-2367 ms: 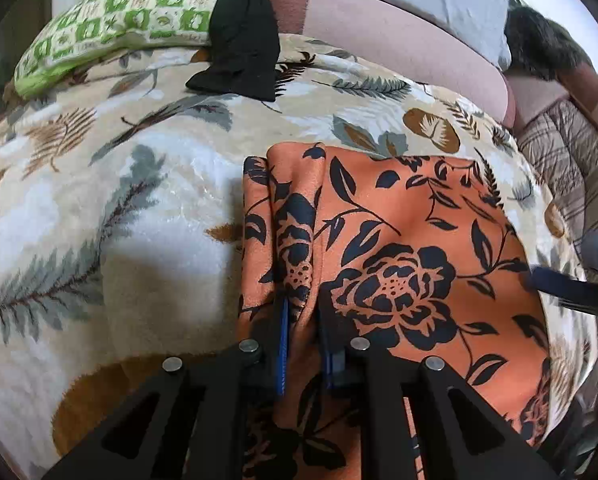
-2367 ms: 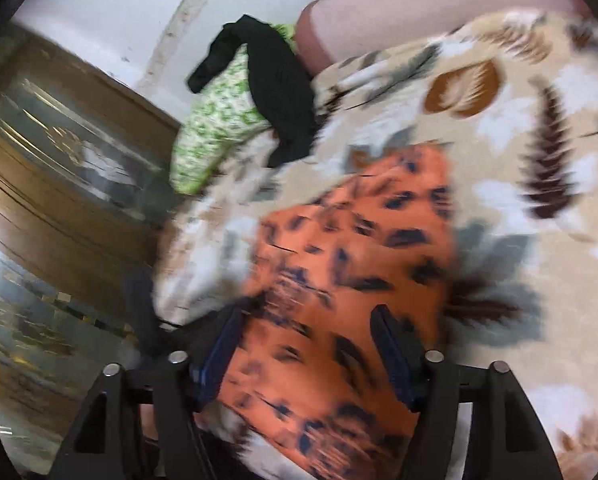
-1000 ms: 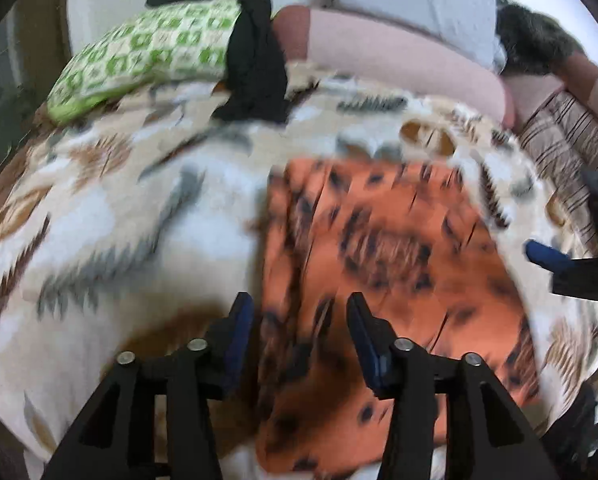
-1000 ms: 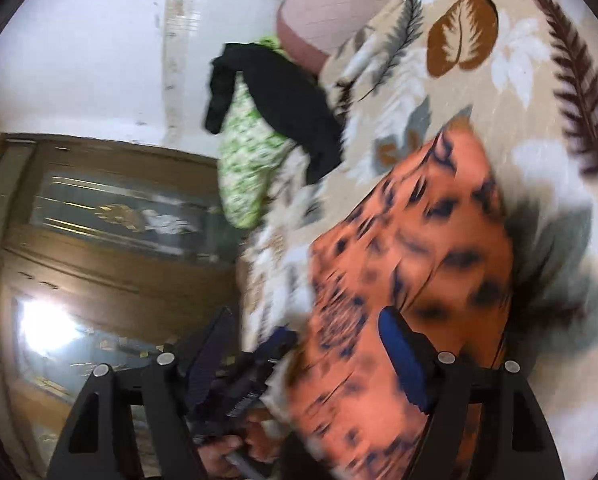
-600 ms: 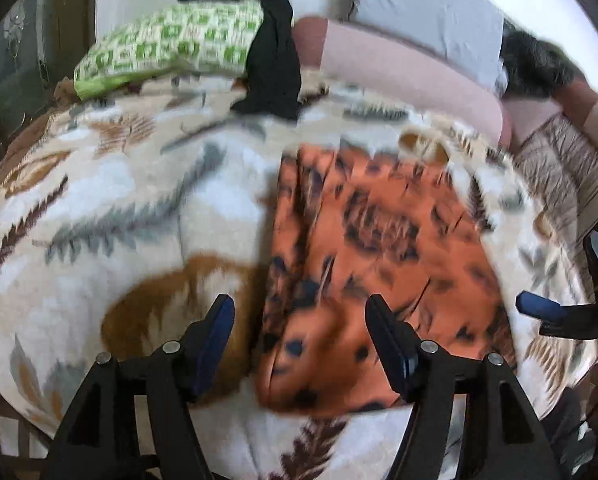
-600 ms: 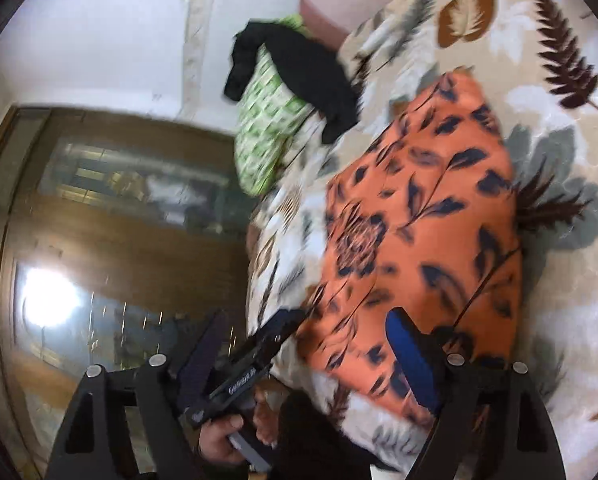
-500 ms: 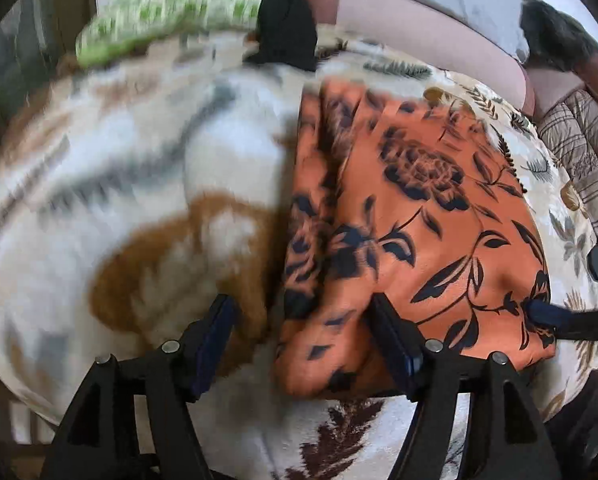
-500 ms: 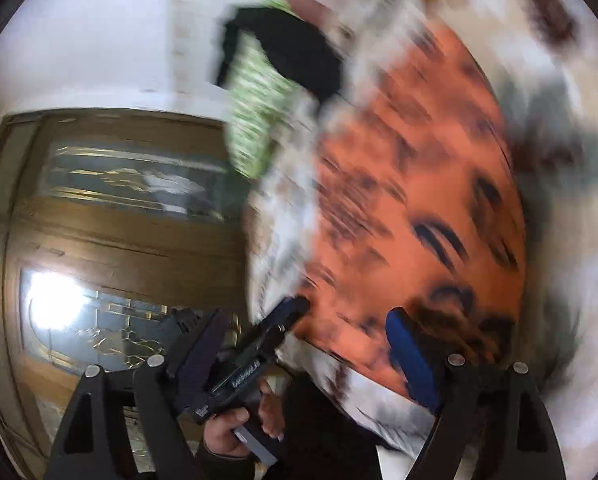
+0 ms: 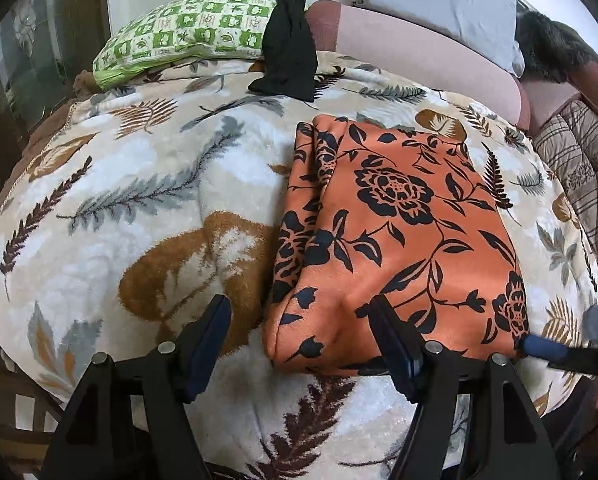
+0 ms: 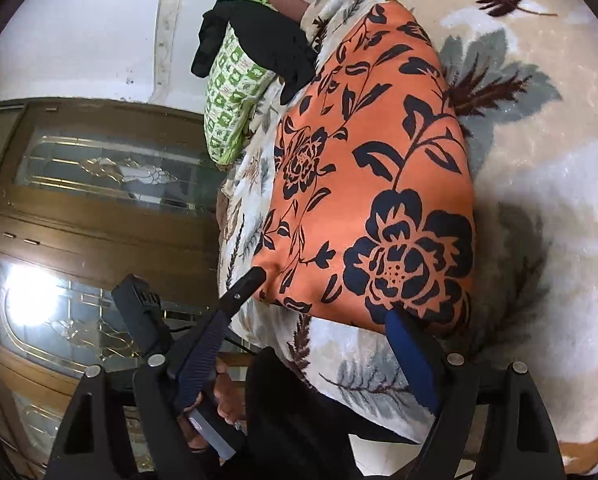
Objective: Fold small clothes
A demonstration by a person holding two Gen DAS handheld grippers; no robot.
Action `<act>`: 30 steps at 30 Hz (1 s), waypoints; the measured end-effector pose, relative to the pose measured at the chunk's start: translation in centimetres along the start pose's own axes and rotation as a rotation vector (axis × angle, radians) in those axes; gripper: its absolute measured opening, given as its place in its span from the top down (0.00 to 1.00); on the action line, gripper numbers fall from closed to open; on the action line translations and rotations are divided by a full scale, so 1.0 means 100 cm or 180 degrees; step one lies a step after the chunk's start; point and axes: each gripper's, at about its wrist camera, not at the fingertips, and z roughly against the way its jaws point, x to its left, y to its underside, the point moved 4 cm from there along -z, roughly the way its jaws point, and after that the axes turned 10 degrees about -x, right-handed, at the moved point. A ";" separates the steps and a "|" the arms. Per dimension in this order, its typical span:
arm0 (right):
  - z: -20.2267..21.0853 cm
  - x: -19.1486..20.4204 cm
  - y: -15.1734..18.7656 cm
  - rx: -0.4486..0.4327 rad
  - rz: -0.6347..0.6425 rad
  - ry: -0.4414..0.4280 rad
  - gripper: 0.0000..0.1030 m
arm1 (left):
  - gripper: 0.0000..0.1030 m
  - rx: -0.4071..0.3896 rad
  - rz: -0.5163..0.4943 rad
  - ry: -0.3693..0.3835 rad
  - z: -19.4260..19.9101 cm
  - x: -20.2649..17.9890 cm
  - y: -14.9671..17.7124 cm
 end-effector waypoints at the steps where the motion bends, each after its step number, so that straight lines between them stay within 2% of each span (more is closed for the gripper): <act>1: 0.000 0.007 -0.002 -0.0011 0.0053 -0.0056 0.17 | 0.30 -0.0006 0.0010 -0.0008 0.001 0.000 0.000; 4: 0.000 0.018 -0.007 -0.0034 0.0147 -0.0143 0.17 | 0.30 -0.0007 0.0051 -0.0017 0.001 0.002 0.000; 8: -0.018 -0.014 -0.006 0.0094 -0.0128 0.0117 0.17 | 0.30 0.0014 0.0026 -0.0038 0.001 0.003 0.000; 11: -0.006 0.008 -0.009 -0.0010 0.0105 -0.0045 0.17 | 0.30 0.0006 0.0055 -0.0044 -0.001 0.006 -0.001; 14: 0.003 0.021 -0.020 -0.0115 0.0268 -0.0053 0.17 | 0.30 -0.0042 0.0172 0.0022 -0.003 0.010 -0.006; 18: 0.013 -0.006 -0.037 -0.0292 0.0036 0.0135 0.17 | 0.27 -0.0093 0.0232 0.0090 -0.011 0.019 -0.016; 20: 0.015 -0.024 -0.047 -0.0343 -0.0071 0.0227 0.17 | 0.26 -0.0048 0.0323 0.0249 -0.025 0.026 -0.024; 24: 0.001 -0.043 -0.071 -0.0281 -0.0077 0.0396 0.17 | 0.26 0.0220 0.0541 0.0666 -0.062 0.035 -0.041; 27: -0.014 -0.047 -0.092 -0.0270 -0.0002 0.0499 0.17 | 0.26 0.0363 0.0525 0.0938 -0.084 0.030 -0.046; 30: -0.037 -0.061 -0.104 -0.0144 -0.0048 0.0627 0.17 | 0.26 0.0520 0.0540 0.1013 -0.107 0.025 -0.040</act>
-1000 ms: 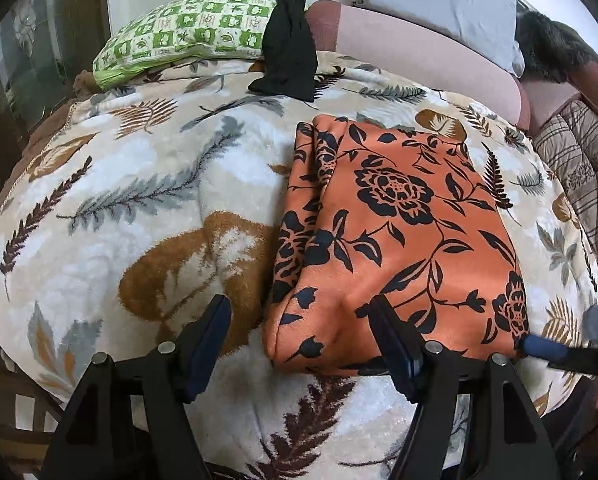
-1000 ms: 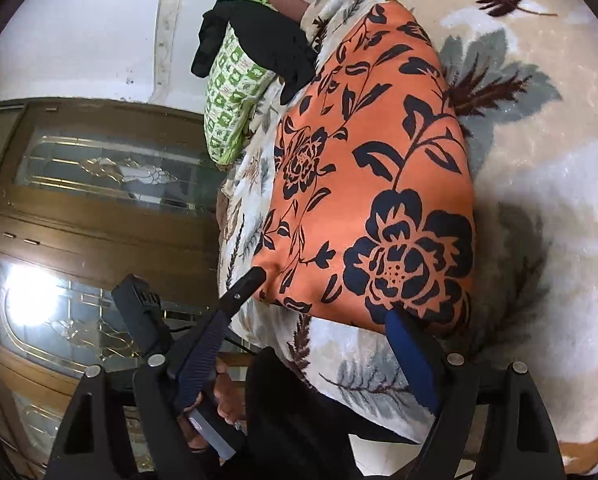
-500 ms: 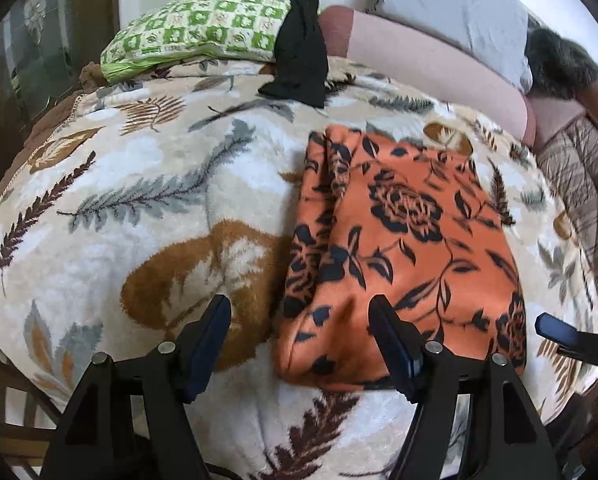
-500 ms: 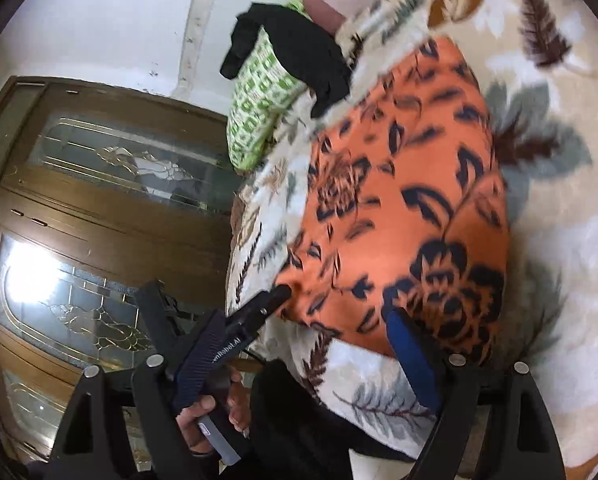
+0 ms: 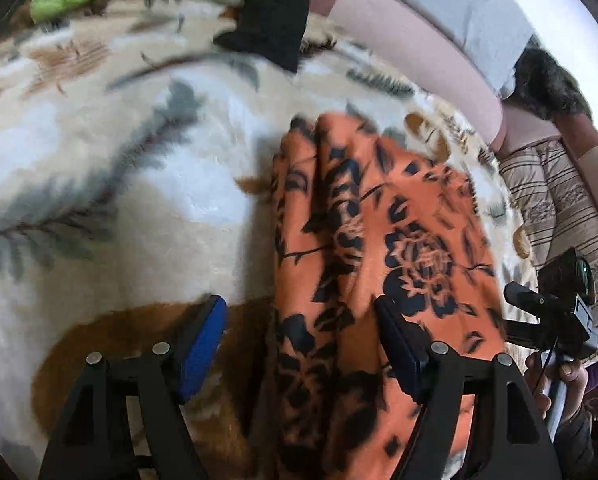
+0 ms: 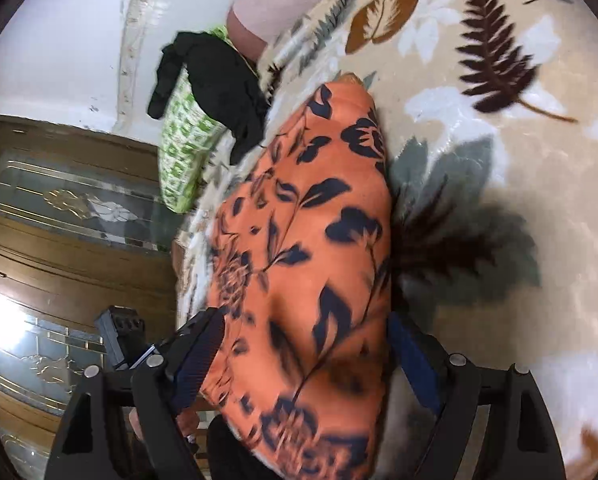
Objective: Fold small clothes
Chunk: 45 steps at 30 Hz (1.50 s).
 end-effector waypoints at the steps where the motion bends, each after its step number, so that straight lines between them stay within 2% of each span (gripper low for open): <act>1: -0.010 -0.001 0.000 0.0090 -0.0015 0.0009 0.16 | 0.26 -0.0034 -0.0002 0.0023 -0.001 -0.001 0.000; 2: -0.016 0.002 0.001 0.0143 0.0055 0.0014 0.21 | 0.41 -0.0018 -0.0015 0.0042 -0.001 -0.003 0.000; 3: -0.021 0.009 0.002 0.0212 0.0156 0.0032 0.27 | 0.66 0.0046 -0.0006 0.0175 -0.002 -0.006 0.000; 4: -0.025 0.013 0.004 0.0287 0.0238 0.0091 0.46 | 0.67 0.0064 0.0006 0.0220 -0.002 -0.010 0.000; 5: -0.024 0.017 0.004 0.0286 0.0357 0.0165 0.54 | 0.68 0.0031 -0.0105 0.0146 0.000 -0.015 0.000; 7: -0.019 0.023 0.003 0.0277 0.0485 0.0189 0.60 | 0.73 -0.0040 -0.0257 0.0042 0.006 -0.027 -0.001; 9: -0.008 0.036 -0.001 0.0213 0.0653 0.0196 0.63 | 0.79 -0.0175 -0.0282 0.0111 0.018 -0.043 -0.008; 12: 0.016 0.054 -0.015 0.0097 0.0910 0.0200 0.64 | 0.79 -0.0404 -0.0462 0.0223 0.030 -0.078 -0.026; 16: 0.057 0.069 -0.058 -0.0161 0.1142 0.0209 0.64 | 0.79 -0.0637 -0.0651 0.0358 0.026 -0.121 -0.057; 19: 0.080 0.060 -0.095 -0.0339 0.1126 0.0223 0.64 | 0.79 -0.0608 -0.0676 0.0360 0.000 -0.140 -0.071; 21: 0.081 0.036 -0.115 -0.0302 0.0912 0.0235 0.64 | 0.72 -0.0501 -0.0739 0.0255 -0.033 -0.148 -0.071; 22: 0.078 0.015 -0.124 -0.0312 0.0779 0.0340 0.59 | 0.67 -0.0465 -0.0733 0.0188 -0.046 -0.147 -0.070; 23: 0.072 0.001 -0.128 -0.0299 0.0699 0.0414 0.50 | 0.55 -0.0378 -0.0731 0.0095 -0.061 -0.144 -0.066; 24: 0.066 -0.021 -0.131 -0.0258 0.0570 0.0542 0.45 | 0.50 -0.0237 -0.0737 -0.0039 -0.077 -0.140 -0.060; 25: 0.063 -0.040 -0.131 -0.0245 0.0432 0.0726 0.37 | 0.49 -0.0118 -0.0726 -0.0121 -0.087 -0.134 -0.054; 26: 0.063 -0.059 -0.128 -0.0242 0.0304 0.0969 0.37 | 0.47 -0.0118 -0.0691 -0.0070 -0.086 -0.129 -0.051; 27: 0.068 -0.063 -0.125 -0.0286 0.0298 0.0945 0.37 | 0.46 -0.0185 -0.0703 -0.0069 -0.078 -0.128 -0.049; 29: 0.088 -0.053 -0.118 -0.0502 0.0427 0.0866 0.37 | 0.46 -0.0377 -0.0808 -0.0178 -0.055 -0.125 -0.049; 32: 0.118 -0.015 -0.109 -0.0794 0.0667 0.0652 0.37 | 0.39 -0.0622 -0.0867 -0.0155 -0.020 -0.130 -0.042; 34: 0.124 0.010 -0.100 -0.0810 0.0730 0.0319 0.35 | 0.36 -0.0693 -0.0999 -0.0201 -0.019 -0.136 -0.034; 36: 0.107 0.022 -0.086 -0.0650 0.0673 0.0101 0.30 | 0.34 -0.0556 -0.1117 -0.0394 -0.037 -0.136 -0.024; 38: 0.083 0.008 -0.077 -0.0432 0.0634 0.0245 0.29 | 0.31 -0.0289 -0.1040 -0.0519 -0.064 -0.128 -0.014; 40: 0.056 -0.014 -0.070 -0.0191 0.0461 0.0458 0.29 | 0.31 -0.0304 -0.0848 -0.0499 -0.058 -0.123 -0.016; 43: 0.072 0.016 -0.069 -0.0384 0.0712 0.0455 0.29 | 0.28 -0.0532 -0.0925 -0.0605 -0.030 -0.129 -0.025; 44: 0.074 0.028 -0.070 -0.0433 0.0807 0.0456 0.29 | 0.24 -0.0594 -0.0947 -0.0674 -0.023 -0.130 -0.027; 45: 0.079 0.041 -0.074 -0.0531 0.0959 0.0545 0.29 | 0.23 -0.0612 -0.0945 -0.0712 -0.018 -0.131 -0.027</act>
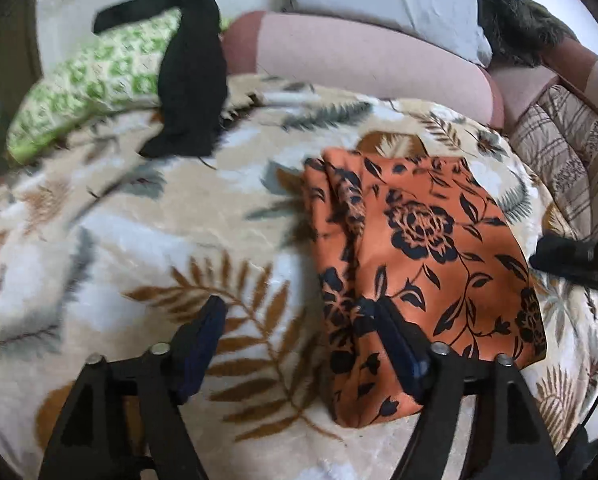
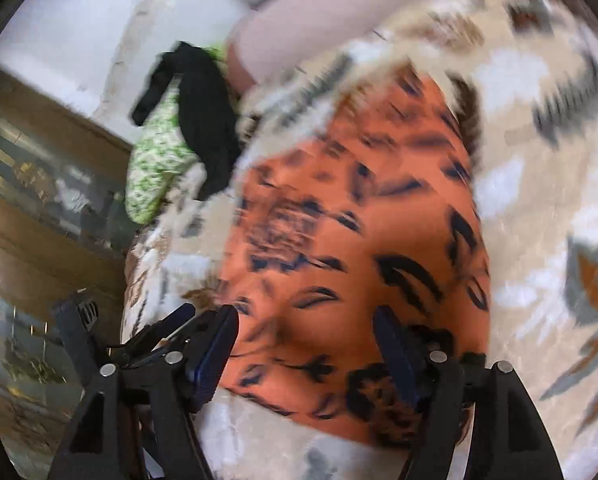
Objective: Fold small clothes
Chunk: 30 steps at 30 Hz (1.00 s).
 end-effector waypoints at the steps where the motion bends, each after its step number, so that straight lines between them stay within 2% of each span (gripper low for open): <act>1: 0.001 0.004 -0.009 -0.0056 0.0074 0.0068 0.28 | 0.23 -0.0005 0.0020 -0.0020 0.004 0.001 -0.002; 5: -0.023 0.004 -0.036 -0.0186 0.0109 0.0322 0.23 | 0.23 0.0018 0.0049 -0.0067 0.018 0.006 -0.001; 7: -0.060 -0.011 -0.041 -0.0084 0.0056 0.0556 0.22 | 0.23 0.0031 0.0069 -0.0108 0.024 0.010 0.003; 8: -0.080 -0.025 -0.038 0.0112 -0.0046 0.0645 0.22 | 0.23 0.0035 0.0092 -0.0123 0.028 0.013 0.004; 9: -0.081 -0.037 -0.034 0.0171 -0.0108 0.0656 0.22 | 0.23 0.0040 0.0114 -0.0124 0.029 0.015 0.005; 10: -0.081 -0.037 -0.033 0.0108 -0.0104 0.0663 0.22 | 0.23 0.0037 0.0125 -0.0121 0.032 0.016 0.005; 13: -0.051 -0.012 -0.031 -0.0048 0.0036 0.0582 0.22 | 0.23 -0.0013 0.0137 -0.0176 0.041 0.018 0.005; 16: 0.003 0.019 -0.026 -0.0368 0.0294 0.0565 0.22 | 0.23 -0.0044 0.0130 -0.0135 0.052 0.013 0.005; 19: 0.042 0.038 -0.005 -0.0487 0.0503 0.0683 0.20 | 0.22 -0.0099 0.0072 -0.0119 0.067 0.005 0.007; 22: 0.075 0.049 0.023 -0.0571 0.0638 0.0910 0.18 | 0.17 -0.0170 0.0018 -0.0184 0.086 -0.001 0.013; 26: 0.099 0.047 0.071 -0.0494 0.0659 0.1242 0.07 | 0.14 -0.0191 -0.0067 -0.0360 0.106 -0.005 0.026; 30: 0.107 0.046 0.112 -0.0312 0.0703 0.1507 0.06 | 0.14 -0.0152 -0.0007 -0.0435 0.121 -0.006 0.034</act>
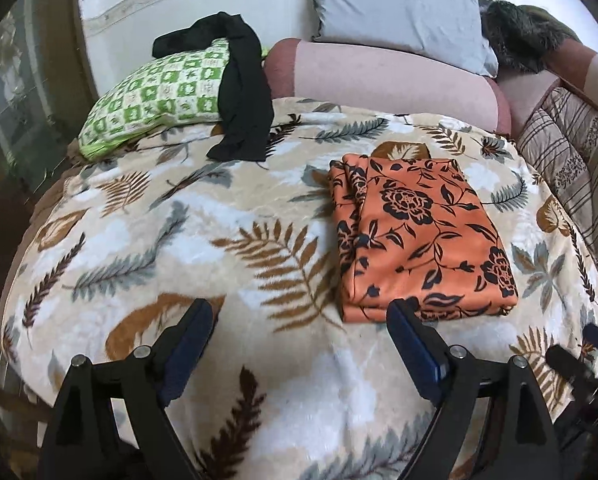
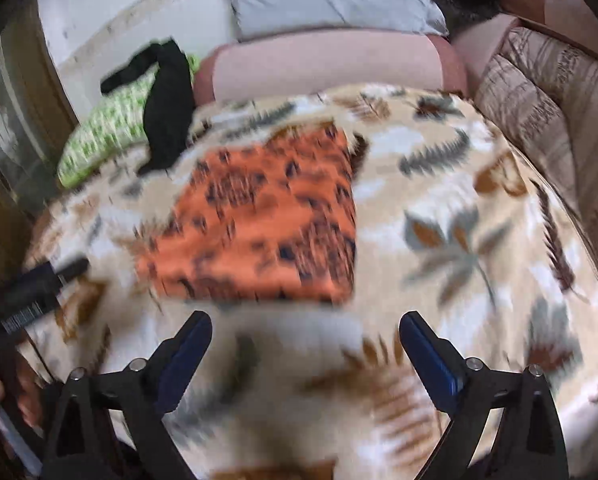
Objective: Fold small clothes
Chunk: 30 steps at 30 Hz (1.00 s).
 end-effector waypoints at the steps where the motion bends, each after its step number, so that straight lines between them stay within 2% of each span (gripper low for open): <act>1: 0.003 0.001 0.003 0.0002 0.0015 0.0032 0.06 | 0.14 -0.0014 0.0007 -0.0001 0.003 0.000 0.000; 10: 0.029 0.008 -0.021 -0.0237 0.0157 0.0174 0.06 | 0.14 -0.0113 -0.0022 0.0078 0.025 -0.017 -0.009; 16: 0.028 0.009 -0.027 -0.0214 0.0247 0.0284 0.06 | 0.14 -0.0161 -0.0078 0.0127 0.031 -0.027 -0.013; 30: 0.029 0.018 -0.041 -0.0311 0.0379 0.0315 0.06 | 0.14 -0.0164 -0.0022 0.0182 0.024 -0.029 -0.024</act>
